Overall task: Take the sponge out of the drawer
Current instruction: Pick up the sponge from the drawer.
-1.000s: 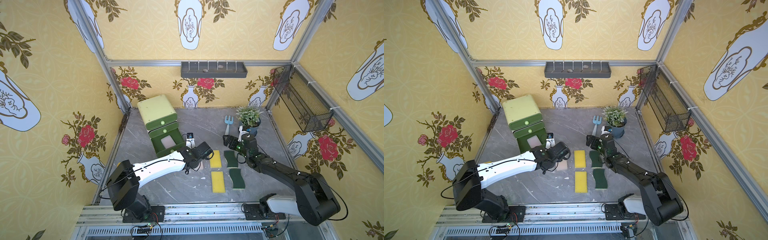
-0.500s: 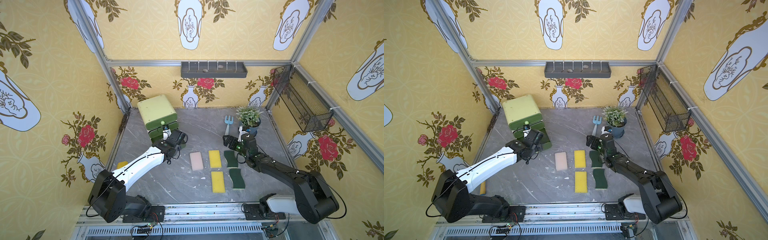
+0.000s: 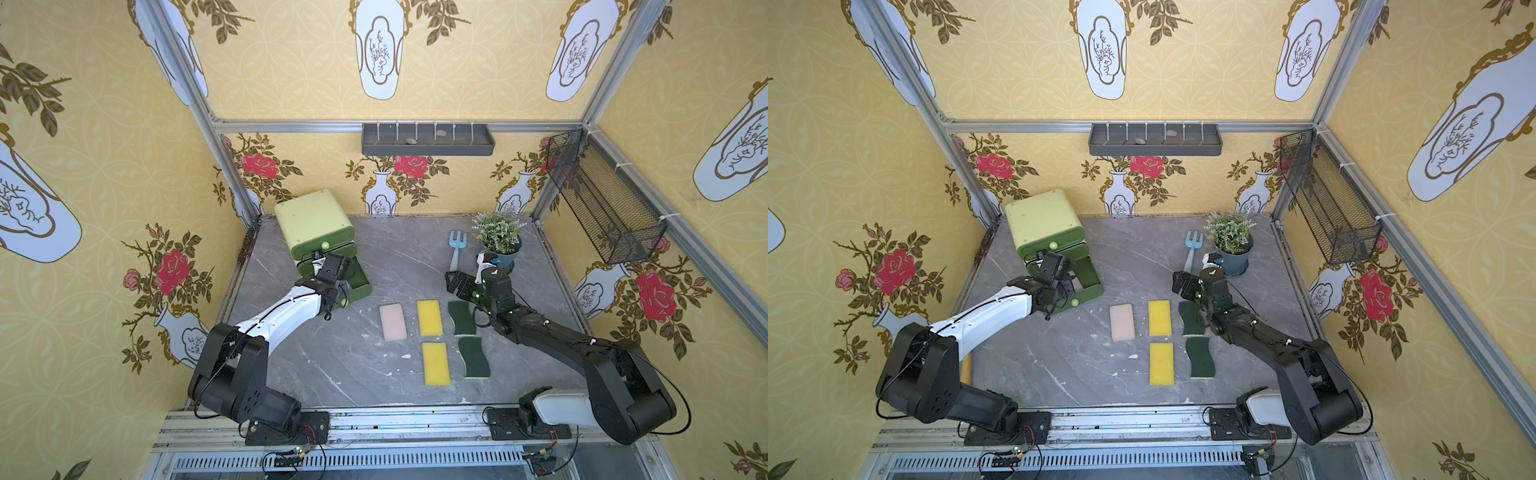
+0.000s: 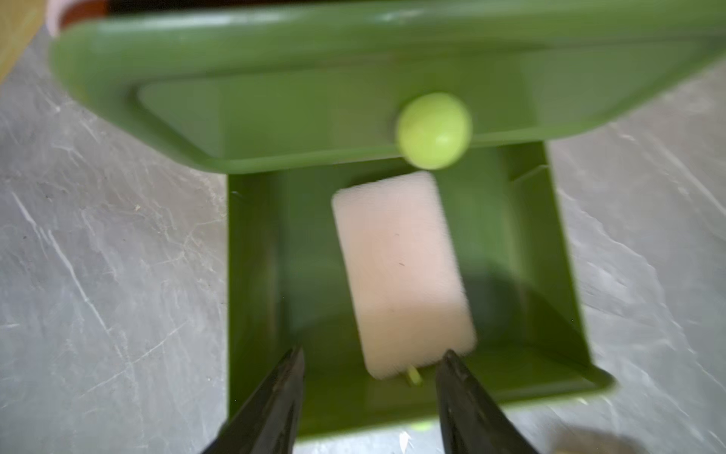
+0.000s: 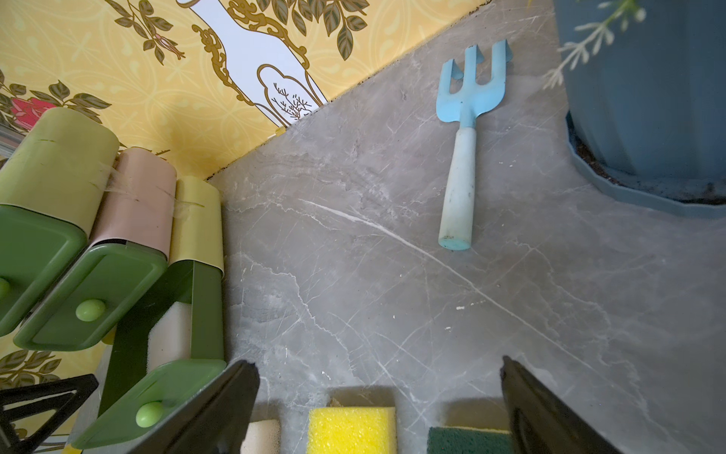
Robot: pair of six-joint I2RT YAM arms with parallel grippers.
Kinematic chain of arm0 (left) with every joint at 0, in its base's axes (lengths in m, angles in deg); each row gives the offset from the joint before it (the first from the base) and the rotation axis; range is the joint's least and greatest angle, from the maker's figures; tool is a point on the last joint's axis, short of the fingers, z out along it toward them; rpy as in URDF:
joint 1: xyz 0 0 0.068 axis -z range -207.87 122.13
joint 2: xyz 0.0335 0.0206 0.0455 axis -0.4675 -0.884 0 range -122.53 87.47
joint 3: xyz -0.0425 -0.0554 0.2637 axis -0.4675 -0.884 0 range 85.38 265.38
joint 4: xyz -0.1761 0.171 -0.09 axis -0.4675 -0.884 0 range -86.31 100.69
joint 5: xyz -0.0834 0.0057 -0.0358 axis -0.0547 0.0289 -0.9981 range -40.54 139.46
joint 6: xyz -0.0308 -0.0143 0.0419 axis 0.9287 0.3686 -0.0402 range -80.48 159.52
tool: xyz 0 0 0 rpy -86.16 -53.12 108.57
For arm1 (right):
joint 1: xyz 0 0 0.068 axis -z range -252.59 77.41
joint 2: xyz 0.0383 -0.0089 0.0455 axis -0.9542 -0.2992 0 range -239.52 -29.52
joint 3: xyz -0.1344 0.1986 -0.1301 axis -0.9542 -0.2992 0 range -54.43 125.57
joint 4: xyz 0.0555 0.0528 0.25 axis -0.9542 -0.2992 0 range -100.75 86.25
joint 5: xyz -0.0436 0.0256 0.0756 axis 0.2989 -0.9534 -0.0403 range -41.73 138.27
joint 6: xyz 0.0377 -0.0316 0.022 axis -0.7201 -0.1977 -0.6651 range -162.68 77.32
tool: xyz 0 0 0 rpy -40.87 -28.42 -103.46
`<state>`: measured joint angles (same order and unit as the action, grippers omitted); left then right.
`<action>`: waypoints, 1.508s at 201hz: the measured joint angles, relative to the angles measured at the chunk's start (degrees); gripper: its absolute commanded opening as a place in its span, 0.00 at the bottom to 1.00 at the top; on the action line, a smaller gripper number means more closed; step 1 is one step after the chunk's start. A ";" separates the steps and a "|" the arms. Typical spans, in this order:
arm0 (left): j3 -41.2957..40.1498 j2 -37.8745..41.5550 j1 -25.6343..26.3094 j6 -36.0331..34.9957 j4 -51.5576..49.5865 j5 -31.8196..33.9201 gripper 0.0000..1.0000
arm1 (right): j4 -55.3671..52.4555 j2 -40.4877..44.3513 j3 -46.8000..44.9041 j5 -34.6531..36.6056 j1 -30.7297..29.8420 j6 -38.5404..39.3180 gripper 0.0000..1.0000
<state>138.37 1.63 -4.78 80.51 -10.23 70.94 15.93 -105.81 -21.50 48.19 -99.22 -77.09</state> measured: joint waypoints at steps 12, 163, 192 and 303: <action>-0.44 -0.72 -0.90 0.04 0.61 -0.44 0.56 | 0.00 -0.11 0.00 -0.31 0.00 0.00 0.98; -0.63 -8.59 -4.07 0.44 5.64 -3.87 0.45 | 0.00 -0.90 0.26 -1.11 0.15 0.00 0.98; -0.11 -9.81 -4.55 0.57 6.38 -4.17 0.37 | 0.02 -1.05 0.33 -1.22 0.20 -0.02 0.98; 0.42 -7.45 -5.22 0.37 7.48 -6.54 0.00 | -0.02 -1.14 0.35 -1.57 0.26 -0.04 0.98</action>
<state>138.79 -5.83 -10.00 80.88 -2.76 64.40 15.91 -106.95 -21.15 46.62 -98.96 -77.14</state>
